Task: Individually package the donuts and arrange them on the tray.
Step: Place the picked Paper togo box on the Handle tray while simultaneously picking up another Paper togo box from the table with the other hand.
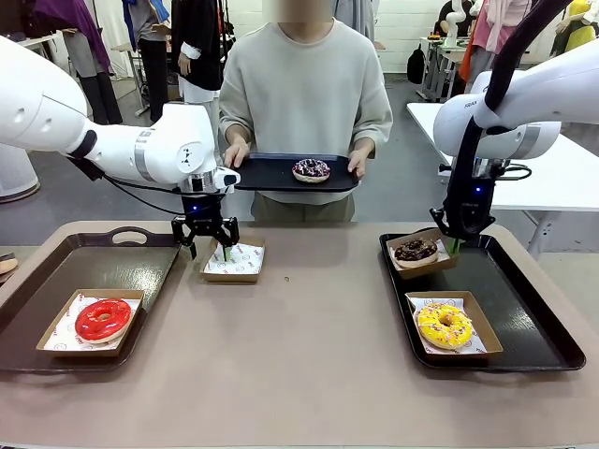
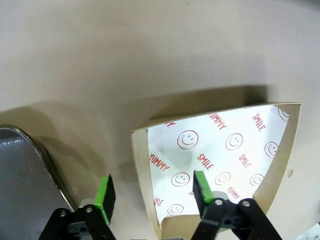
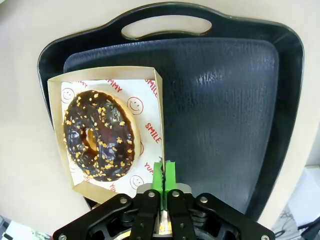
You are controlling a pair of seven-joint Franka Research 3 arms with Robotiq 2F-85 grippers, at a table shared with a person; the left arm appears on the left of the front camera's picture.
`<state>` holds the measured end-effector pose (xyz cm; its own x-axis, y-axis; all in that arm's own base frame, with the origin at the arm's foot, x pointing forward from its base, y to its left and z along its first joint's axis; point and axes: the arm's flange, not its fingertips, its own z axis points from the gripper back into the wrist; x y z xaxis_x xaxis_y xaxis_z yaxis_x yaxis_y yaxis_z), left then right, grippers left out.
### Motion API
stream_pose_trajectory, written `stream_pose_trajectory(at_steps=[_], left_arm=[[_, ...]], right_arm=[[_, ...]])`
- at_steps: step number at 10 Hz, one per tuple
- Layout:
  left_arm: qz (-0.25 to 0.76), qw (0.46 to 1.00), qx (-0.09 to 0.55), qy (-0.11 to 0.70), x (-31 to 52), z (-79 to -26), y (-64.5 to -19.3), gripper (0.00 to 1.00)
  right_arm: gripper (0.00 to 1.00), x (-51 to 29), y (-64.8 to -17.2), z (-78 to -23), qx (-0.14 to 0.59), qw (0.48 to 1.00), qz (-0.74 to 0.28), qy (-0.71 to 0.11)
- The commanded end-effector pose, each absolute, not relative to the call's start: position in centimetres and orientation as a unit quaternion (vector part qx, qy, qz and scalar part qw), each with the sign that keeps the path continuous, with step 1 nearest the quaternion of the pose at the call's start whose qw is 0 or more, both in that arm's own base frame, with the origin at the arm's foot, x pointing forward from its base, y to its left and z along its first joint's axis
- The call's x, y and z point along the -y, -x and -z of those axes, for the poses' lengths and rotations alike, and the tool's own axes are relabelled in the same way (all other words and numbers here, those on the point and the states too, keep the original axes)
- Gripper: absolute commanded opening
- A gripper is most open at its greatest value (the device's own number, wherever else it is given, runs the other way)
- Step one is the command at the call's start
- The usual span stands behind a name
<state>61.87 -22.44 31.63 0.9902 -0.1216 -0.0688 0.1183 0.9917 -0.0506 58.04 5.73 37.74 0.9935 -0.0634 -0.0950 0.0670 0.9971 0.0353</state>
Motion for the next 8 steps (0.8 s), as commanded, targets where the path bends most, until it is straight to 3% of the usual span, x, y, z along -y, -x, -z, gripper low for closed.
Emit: stream_pose_trajectory(at_steps=[1, 2, 3, 4, 5, 8], left_arm=[[0.063, 0.997, -0.030, 0.039, 22.15, -32.03, -62.06, 0.00], [0.061, 0.997, -0.028, 0.039, 22.10, -32.11, -62.06, 0.30], [0.056, 0.997, -0.026, 0.040, 22.00, -32.23, -62.15, 0.00], [0.053, 0.997, -0.025, 0.040, 21.88, -32.35, -62.21, 0.00], [0.052, 0.998, -0.023, 0.041, 21.82, -32.50, -62.25, 0.00], [0.050, 0.998, -0.024, 0.043, 21.75, -32.64, -62.35, 0.00]], right_arm=[[0.61, -5.34, -58.64, -37.87, -0.046, 0.998, 0.022, -0.039], [1.00, -5.34, -58.62, -37.86, -0.047, 0.998, 0.022, -0.039], [0.63, -5.33, -58.61, -37.87, -0.048, 0.998, 0.022, -0.039], [0.75, -5.33, -58.58, -37.92, -0.047, 0.998, 0.022, -0.040], [1.00, -5.31, -58.57, -37.96, -0.048, 0.998, 0.022, -0.042], [1.00, -5.25, -58.57, -38.03, -0.051, 0.997, 0.022, -0.045]])
